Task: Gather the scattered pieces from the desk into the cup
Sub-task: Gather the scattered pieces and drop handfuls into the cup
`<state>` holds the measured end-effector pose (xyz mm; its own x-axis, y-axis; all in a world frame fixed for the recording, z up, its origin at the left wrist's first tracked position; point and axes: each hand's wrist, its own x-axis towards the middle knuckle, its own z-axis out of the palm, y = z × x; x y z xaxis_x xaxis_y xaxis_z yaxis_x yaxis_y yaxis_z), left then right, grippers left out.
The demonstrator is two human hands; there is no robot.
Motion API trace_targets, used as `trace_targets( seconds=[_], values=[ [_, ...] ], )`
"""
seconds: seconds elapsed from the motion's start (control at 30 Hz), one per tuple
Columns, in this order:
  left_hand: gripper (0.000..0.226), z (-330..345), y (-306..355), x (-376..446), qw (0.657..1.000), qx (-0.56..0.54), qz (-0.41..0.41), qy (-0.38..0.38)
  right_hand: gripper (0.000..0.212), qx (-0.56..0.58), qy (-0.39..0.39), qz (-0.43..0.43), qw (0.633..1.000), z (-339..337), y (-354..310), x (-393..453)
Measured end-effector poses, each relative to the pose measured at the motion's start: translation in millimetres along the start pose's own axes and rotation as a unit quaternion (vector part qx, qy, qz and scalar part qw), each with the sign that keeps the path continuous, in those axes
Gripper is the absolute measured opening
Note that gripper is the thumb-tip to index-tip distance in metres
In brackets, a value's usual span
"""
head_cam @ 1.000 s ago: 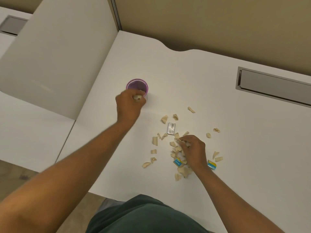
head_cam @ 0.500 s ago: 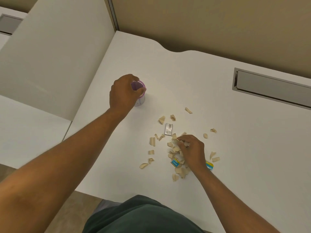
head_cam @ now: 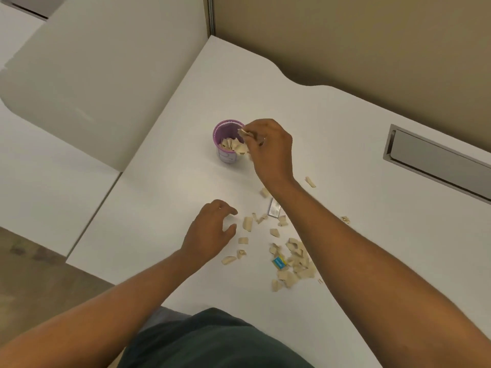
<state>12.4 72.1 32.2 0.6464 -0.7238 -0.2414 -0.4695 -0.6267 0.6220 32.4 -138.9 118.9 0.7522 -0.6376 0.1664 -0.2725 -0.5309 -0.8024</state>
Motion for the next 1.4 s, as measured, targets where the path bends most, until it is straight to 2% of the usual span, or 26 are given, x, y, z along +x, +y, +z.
trace_targets(
  seconds=[0.17, 0.3, 0.43, 0.5, 0.57, 0.7, 0.77, 0.83, 0.9, 0.93, 1.03, 1.1, 1.17, 1.3, 1.4],
  values=[
    [0.03, 6.5, -2.2, -16.5, 0.999, -0.02, 0.022, -0.029, 0.02, -0.104, -0.076, -0.067, 0.989, 35.7, 2.2, 32.2],
    [0.032, 5.4, -6.1, -14.8, 0.998, -0.013, 0.039, -0.041, 0.019, -0.161, -0.171, -0.068, 0.97, 44.1, 8.3, 37.3],
    [0.034, 6.0, -12.4, -9.4, 0.998, -0.012, 0.048, -0.046, 0.007, -0.176, -0.229, -0.057, 0.956, 31.6, 2.2, 40.7],
    [0.035, 6.5, -14.4, -6.4, 0.997, -0.008, 0.053, -0.049, 0.017, -0.15, -0.249, -0.032, 0.956, 21.9, -3.5, 43.9],
    [0.036, 6.0, -15.1, -3.8, 0.997, -0.001, 0.058, -0.054, 0.026, -0.098, -0.228, 0.003, 0.969, 9.1, -2.2, 46.8],
    [0.036, 3.3, -13.6, -2.6, 0.997, 0.027, 0.054, -0.04, 0.024, -0.079, -0.106, 0.055, 0.99, -32.4, 32.4, 37.7],
    [0.048, 3.4, -10.7, -5.8, 0.996, 0.077, 0.035, -0.038, 0.027, -0.138, -0.102, 0.092, 0.981, -52.8, 64.4, 24.6],
    [0.073, 7.1, -6.2, -11.8, 0.987, 0.149, -0.002, -0.064, 0.032, -0.223, -0.157, 0.161, 0.949, -66.3, 97.7, 6.9],
    [0.096, 13.8, -0.9, -19.0, 0.977, 0.185, -0.045, -0.095, 0.043, -0.26, -0.221, 0.209, 0.917, -72.1, 119.7, -13.7],
    [0.104, 18.5, 3.1, -22.7, 0.975, 0.187, -0.052, -0.106, 0.046, -0.261, -0.245, 0.187, 0.915, -73.1, 126.7, -24.7],
    [0.115, 31.6, 10.6, -30.0, 0.976, 0.176, -0.032, -0.126, 0.046, -0.289, -0.32, 0.048, 0.901, -63.9, 134.9, -51.0],
    [0.112, 39.4, 17.2, -33.2, 0.976, 0.174, -0.01, -0.132, 0.044, -0.333, -0.337, 0.004, 0.881, -59.4, 137.6, -68.0],
    [0.103, 46.1, 21.2, -34.9, 0.977, 0.172, 0.012, -0.129, 0.044, -0.369, -0.322, -0.011, 0.872, -59.3, 140.4, -89.2],
    [0.08, 56.3, 24.0, -37.3, 0.98, 0.147, 0.049, -0.125, 0.043, -0.352, -0.28, 0.011, 0.893, -67.5, 145.3, -146.4],
    [0.07, 63.5, 28.4, -35.9, 0.986, 0.104, 0.054, -0.116, 0.043, -0.346, -0.284, 0.01, 0.894, -72.5, 146.1, -186.3]
  ],
)
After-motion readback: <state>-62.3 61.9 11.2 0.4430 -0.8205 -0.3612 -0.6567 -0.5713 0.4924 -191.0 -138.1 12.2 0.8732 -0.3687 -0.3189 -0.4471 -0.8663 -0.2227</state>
